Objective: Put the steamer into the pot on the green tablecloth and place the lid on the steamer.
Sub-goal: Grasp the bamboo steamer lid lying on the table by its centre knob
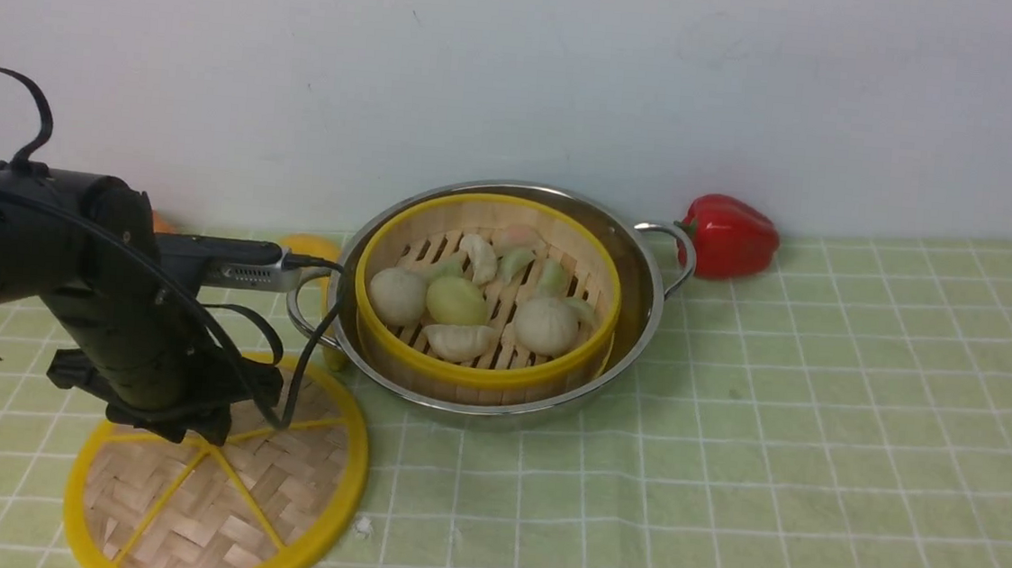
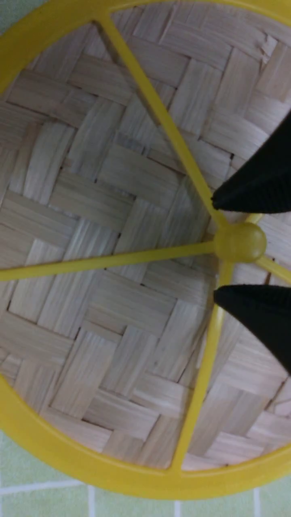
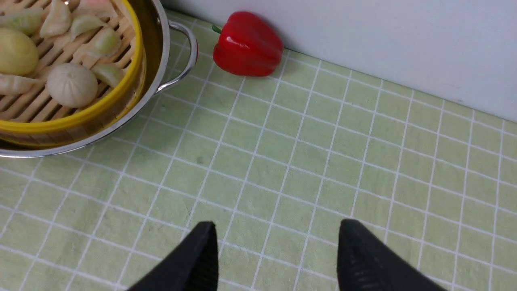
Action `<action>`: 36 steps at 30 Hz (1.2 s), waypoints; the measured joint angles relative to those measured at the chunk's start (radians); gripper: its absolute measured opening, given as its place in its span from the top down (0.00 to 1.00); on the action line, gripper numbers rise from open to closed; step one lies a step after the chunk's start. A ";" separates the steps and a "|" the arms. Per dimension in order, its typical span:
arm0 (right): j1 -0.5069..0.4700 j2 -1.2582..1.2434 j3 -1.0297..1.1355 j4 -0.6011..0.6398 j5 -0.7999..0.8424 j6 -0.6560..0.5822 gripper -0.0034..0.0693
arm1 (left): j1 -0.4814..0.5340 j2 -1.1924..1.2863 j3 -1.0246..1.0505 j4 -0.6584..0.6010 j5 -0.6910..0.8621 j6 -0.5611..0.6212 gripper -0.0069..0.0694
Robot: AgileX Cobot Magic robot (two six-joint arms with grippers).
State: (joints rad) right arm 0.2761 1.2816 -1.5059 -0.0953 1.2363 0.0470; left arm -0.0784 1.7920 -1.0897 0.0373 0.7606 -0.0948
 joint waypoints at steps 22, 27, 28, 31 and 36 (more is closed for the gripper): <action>0.000 0.000 0.002 -0.036 0.000 0.000 0.40 | 0.000 -0.017 -0.282 0.254 0.418 -0.067 0.76; 0.000 -0.009 0.002 -0.040 0.000 0.000 0.40 | -0.048 -0.023 -0.569 0.295 0.449 -0.023 0.76; 0.000 -0.012 0.002 -0.041 0.000 0.000 0.40 | -0.069 -0.018 -0.623 0.290 0.450 -0.007 0.76; 0.000 -0.022 0.002 -0.042 0.000 0.000 0.40 | -0.141 0.015 -0.730 0.278 0.451 0.009 0.76; 0.000 -0.050 0.002 -0.042 0.000 0.000 0.40 | -0.314 0.175 -0.908 0.267 0.451 0.018 0.76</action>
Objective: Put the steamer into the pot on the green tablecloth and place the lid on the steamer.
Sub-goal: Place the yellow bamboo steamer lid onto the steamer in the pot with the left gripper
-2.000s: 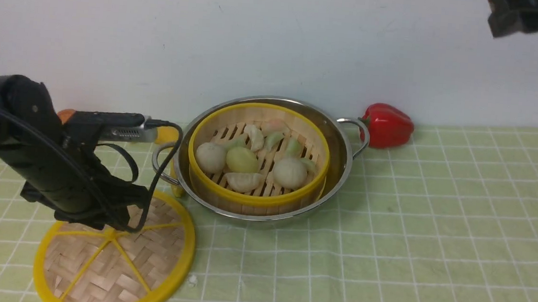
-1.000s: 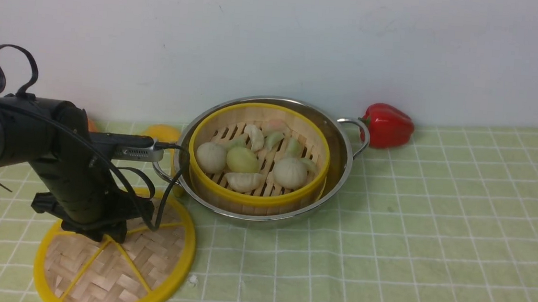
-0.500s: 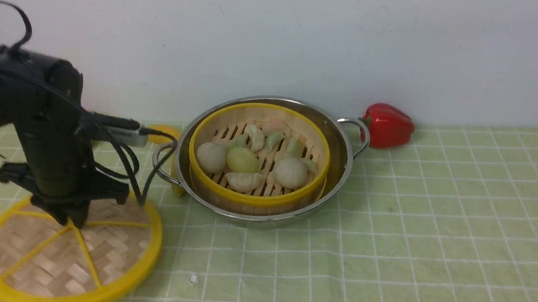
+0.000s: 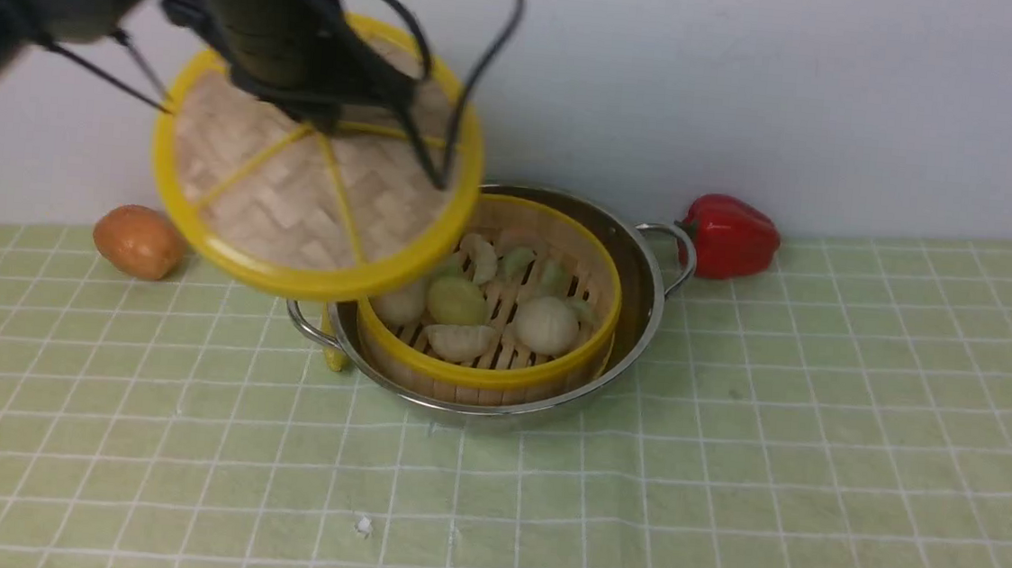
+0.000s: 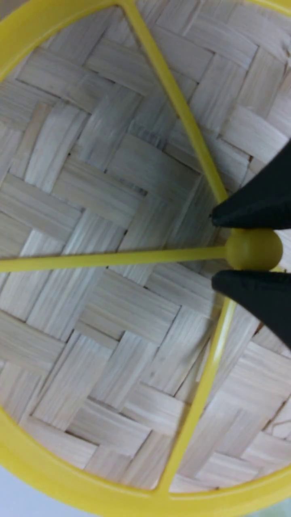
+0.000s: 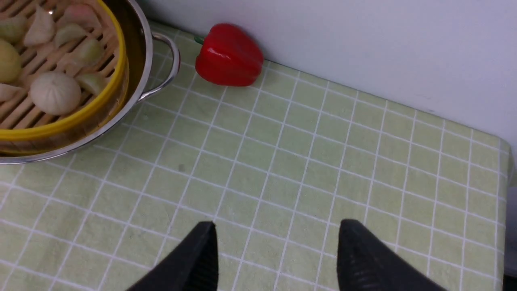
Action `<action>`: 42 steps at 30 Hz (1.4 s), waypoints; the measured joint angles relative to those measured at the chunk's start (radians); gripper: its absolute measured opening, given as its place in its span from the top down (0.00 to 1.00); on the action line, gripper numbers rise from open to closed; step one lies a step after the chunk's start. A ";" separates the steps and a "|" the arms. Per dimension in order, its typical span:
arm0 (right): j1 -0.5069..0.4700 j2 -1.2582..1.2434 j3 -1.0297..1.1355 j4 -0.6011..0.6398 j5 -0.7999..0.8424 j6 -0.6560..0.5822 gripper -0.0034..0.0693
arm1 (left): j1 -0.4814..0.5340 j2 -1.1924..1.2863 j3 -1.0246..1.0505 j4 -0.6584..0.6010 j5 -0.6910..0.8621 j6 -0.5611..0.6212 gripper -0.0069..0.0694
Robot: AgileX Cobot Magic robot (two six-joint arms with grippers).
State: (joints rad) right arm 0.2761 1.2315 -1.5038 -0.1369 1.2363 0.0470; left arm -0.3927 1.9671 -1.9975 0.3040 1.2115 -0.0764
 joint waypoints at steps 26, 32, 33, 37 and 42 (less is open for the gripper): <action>0.000 -0.038 0.000 0.000 0.000 0.000 0.39 | -0.127 0.310 -0.248 -0.017 0.015 -0.029 0.76; 0.000 -0.038 0.000 0.000 0.000 0.000 0.39 | -0.127 0.293 -0.249 -0.027 0.016 -0.035 0.76; 0.000 -0.038 0.000 0.000 0.000 0.000 0.39 | -0.127 0.282 -0.249 -0.034 0.017 -0.036 0.76; 0.000 -0.038 0.000 0.000 0.000 0.000 0.39 | -0.127 0.244 -0.249 -0.061 0.017 -0.037 0.76; 0.000 -0.038 0.000 0.000 0.000 0.000 0.39 | -0.127 0.233 -0.249 -0.078 0.018 -0.037 0.76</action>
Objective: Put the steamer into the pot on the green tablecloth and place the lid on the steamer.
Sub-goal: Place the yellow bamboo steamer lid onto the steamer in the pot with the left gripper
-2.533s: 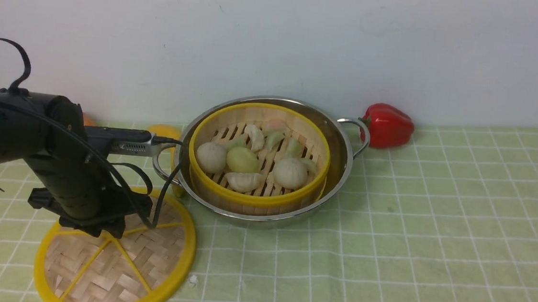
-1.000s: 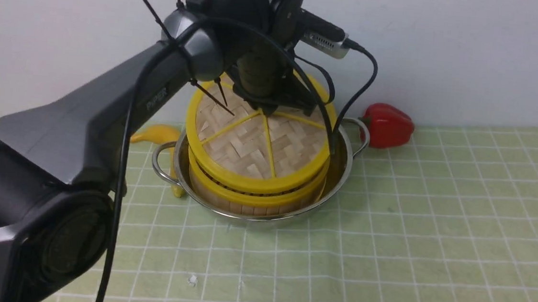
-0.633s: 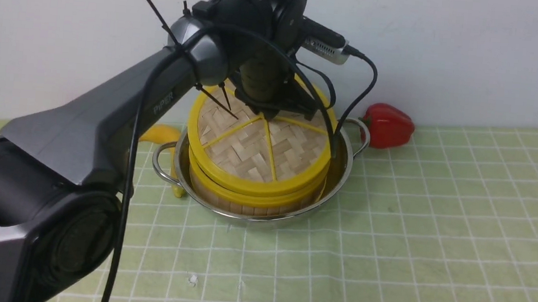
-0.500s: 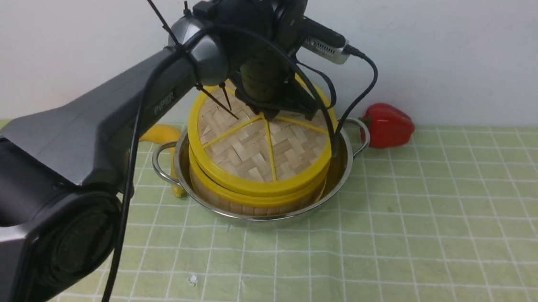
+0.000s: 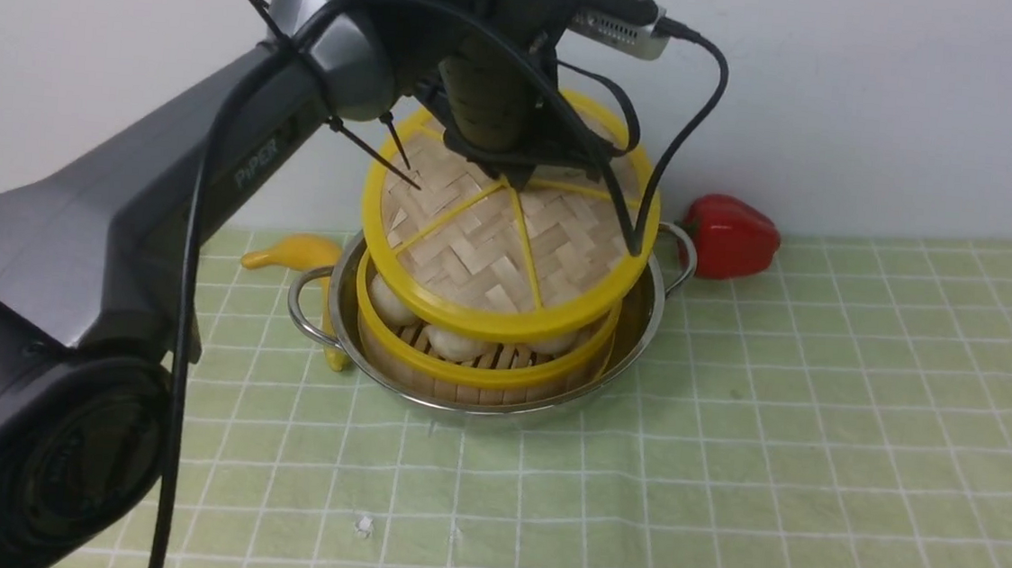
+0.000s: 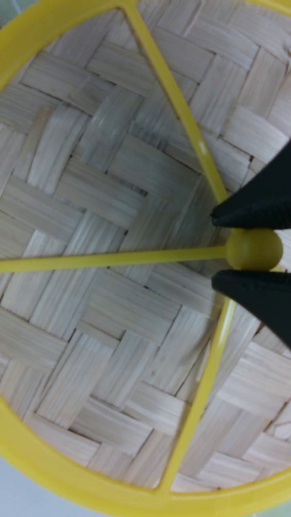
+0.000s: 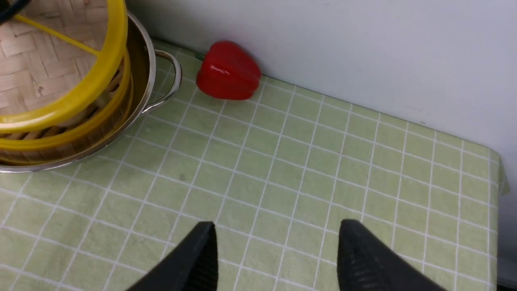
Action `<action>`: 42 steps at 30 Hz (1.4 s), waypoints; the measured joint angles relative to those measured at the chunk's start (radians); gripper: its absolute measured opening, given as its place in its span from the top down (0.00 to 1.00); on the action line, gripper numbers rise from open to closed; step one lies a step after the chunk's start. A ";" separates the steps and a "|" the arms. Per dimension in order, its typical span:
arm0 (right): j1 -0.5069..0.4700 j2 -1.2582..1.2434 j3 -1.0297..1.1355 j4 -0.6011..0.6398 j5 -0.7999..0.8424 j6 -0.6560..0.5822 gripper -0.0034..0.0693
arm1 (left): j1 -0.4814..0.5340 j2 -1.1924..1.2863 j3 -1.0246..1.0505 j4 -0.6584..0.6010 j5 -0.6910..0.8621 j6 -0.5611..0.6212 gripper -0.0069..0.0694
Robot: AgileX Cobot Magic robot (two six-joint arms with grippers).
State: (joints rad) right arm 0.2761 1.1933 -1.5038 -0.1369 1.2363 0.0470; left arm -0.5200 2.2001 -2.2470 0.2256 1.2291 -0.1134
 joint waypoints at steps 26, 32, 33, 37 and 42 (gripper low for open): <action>0.000 0.000 0.000 0.027 0.000 0.000 0.39 | 0.000 -0.075 0.148 0.015 0.000 0.002 0.76; 0.000 0.000 0.000 0.030 0.000 0.000 0.39 | 0.000 -0.021 0.148 0.028 -0.007 0.011 0.76; 0.000 0.000 0.000 0.030 0.000 0.000 0.39 | 0.000 -0.014 0.148 0.031 -0.017 0.011 0.76; 0.000 0.000 0.000 0.030 0.000 0.000 0.39 | 0.000 -0.011 0.148 0.034 -0.056 0.013 0.76; 0.000 0.000 0.000 0.030 0.000 0.000 0.39 | 0.000 -0.007 0.148 0.040 -0.083 0.015 0.76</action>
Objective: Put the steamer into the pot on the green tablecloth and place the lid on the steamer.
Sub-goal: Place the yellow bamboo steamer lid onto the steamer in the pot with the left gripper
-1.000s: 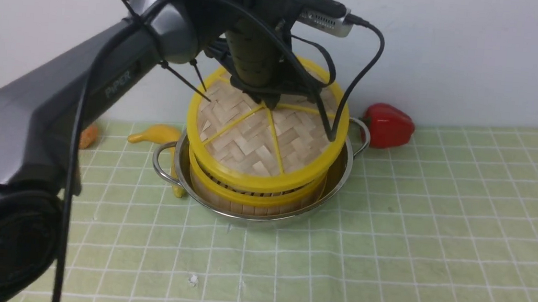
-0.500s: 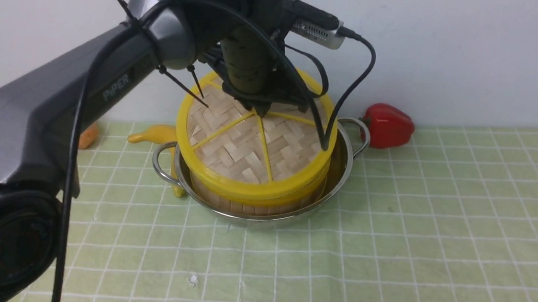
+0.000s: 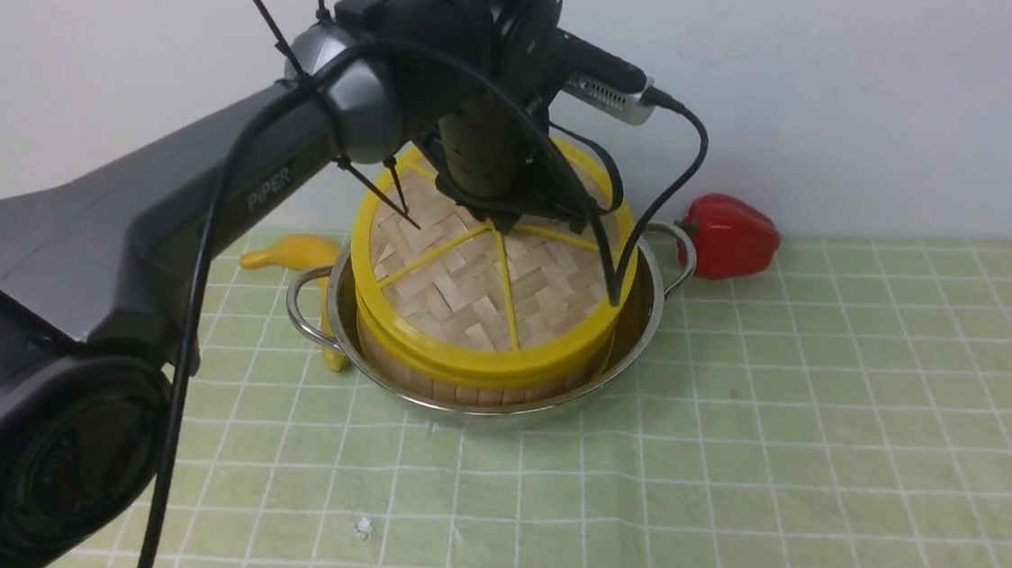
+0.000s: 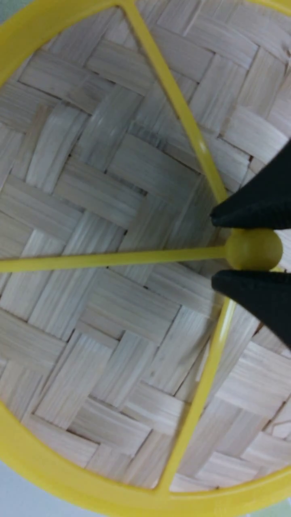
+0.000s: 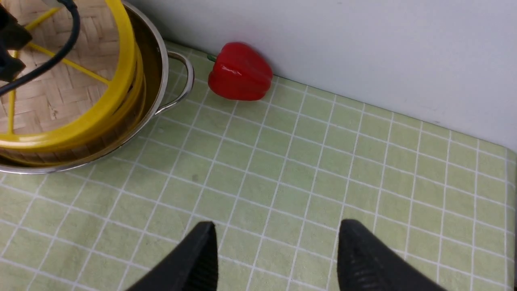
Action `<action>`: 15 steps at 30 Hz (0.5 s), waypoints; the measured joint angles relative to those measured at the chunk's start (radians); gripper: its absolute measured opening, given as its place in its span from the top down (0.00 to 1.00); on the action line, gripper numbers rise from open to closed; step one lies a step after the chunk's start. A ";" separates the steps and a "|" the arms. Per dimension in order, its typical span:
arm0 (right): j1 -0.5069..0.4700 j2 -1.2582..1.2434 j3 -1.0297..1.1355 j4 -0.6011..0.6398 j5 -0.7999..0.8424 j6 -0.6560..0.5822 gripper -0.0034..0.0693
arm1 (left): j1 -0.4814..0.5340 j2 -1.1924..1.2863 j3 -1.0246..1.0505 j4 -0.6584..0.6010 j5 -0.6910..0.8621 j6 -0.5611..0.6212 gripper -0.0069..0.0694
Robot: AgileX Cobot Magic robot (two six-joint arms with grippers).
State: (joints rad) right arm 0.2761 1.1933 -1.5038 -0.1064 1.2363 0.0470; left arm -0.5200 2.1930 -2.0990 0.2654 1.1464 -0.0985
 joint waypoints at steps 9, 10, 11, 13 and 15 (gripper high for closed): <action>0.000 0.000 0.000 0.000 0.000 0.000 0.39 | 0.000 0.048 0.000 0.068 -0.021 -0.009 0.76; 0.000 0.000 0.000 0.000 0.000 0.000 0.39 | 0.000 0.049 0.000 0.070 -0.024 -0.010 0.76; 0.000 0.000 0.000 0.000 0.000 0.000 0.39 | 0.000 0.050 0.000 0.073 -0.025 -0.012 0.76; 0.000 0.000 0.000 0.000 0.000 0.000 0.39 | 0.000 0.050 0.000 0.077 -0.026 -0.015 0.76; 0.000 0.000 0.000 0.000 0.000 0.000 0.39 | 0.000 0.050 0.000 0.083 -0.028 -0.016 0.76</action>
State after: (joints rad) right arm 0.2761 1.1933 -1.5038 -0.1064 1.2363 0.0470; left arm -0.5200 2.2434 -2.0990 0.3481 1.1188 -0.1141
